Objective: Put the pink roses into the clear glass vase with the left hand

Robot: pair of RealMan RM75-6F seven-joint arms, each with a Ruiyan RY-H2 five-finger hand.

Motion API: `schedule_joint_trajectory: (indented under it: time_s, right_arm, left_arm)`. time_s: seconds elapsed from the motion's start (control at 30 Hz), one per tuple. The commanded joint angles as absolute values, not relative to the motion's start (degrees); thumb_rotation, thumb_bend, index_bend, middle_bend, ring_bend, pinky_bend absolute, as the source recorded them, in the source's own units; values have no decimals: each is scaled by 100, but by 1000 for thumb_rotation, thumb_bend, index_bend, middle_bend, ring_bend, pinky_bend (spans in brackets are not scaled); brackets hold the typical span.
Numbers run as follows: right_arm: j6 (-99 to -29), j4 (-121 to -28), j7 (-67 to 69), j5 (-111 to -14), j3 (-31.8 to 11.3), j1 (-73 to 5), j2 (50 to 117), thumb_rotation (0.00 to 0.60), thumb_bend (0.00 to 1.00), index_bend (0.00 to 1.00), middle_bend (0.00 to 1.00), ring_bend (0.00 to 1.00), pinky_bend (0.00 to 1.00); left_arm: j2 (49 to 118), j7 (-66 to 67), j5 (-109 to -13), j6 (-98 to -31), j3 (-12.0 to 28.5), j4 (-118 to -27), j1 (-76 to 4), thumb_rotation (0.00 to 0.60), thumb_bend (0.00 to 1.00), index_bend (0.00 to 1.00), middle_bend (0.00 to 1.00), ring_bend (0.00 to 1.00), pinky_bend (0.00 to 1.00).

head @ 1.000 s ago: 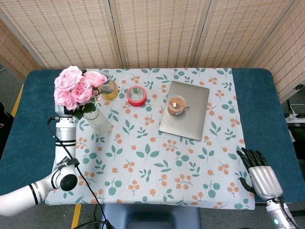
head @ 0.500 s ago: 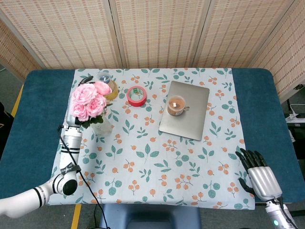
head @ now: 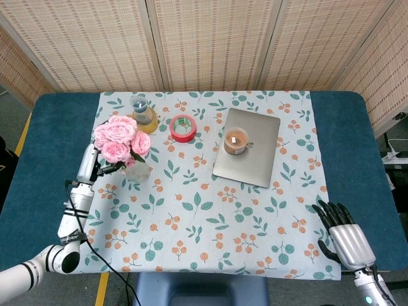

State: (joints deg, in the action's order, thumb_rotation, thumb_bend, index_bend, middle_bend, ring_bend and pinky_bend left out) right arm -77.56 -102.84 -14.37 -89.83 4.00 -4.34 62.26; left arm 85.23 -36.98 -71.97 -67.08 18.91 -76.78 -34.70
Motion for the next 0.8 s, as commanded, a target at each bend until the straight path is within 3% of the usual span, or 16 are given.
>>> schedule_joint_trajectory:
  time_s: [0.03, 0.43, 0.6, 0.8]
  right_arm:
    - [-7773, -10284, -1424, -8992, 398, -428, 6221, 600, 295, 0, 0, 0, 0]
    - [-7729, -10285, -1438, -8999, 410, -443, 6233, 600, 295, 0, 0, 0, 0]
    - [-7787, -10301, -1468, -9012, 410, -413, 6230, 600, 294, 0, 0, 0, 0]
    - [-7894, -10321, -1583, -8951, 374, -351, 6251, 600, 295, 0, 0, 0, 0]
  left_arm:
    - [8329, -3545, -7296, -6857, 1780, -7822, -3282, 600, 391, 0, 0, 0, 37]
    - [7622, -2640, -7802, -7704, 938, -8361, -2253, 600, 387, 0, 0, 0, 37]
    - [7416, -1475, -8391, -8416, 340, -8404, -1699, 600, 383, 0, 0, 0, 39]
    - [7374, 318, -8679, -8647, -414, -8315, -1084, 600, 390, 0, 0, 0, 36]
